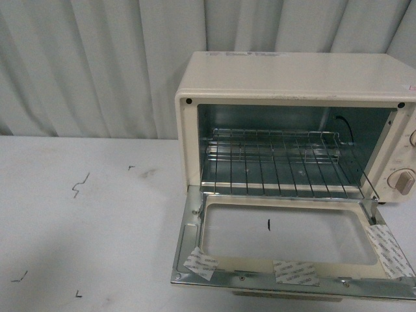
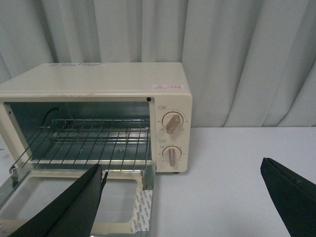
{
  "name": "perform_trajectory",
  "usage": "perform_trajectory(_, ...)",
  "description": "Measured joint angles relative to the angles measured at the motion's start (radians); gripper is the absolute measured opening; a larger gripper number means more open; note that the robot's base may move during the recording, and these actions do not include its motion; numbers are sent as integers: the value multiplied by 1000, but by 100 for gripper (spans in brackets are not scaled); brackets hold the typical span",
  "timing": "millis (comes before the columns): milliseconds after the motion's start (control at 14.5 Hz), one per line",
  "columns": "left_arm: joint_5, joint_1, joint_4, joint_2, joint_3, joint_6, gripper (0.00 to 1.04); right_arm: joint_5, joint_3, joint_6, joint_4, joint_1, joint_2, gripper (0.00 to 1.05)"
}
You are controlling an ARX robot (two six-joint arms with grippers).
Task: Open oven
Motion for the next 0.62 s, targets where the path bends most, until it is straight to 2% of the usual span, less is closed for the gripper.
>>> perform_trajectory(551, 0, 0, -153, -154, 0, 0, 2, 0, 0, 0, 0, 0, 0, 98)
perform_trajectory(620, -1, 0, -276, -230, 1, 0, 2, 0, 0, 0, 0, 0, 0, 98)
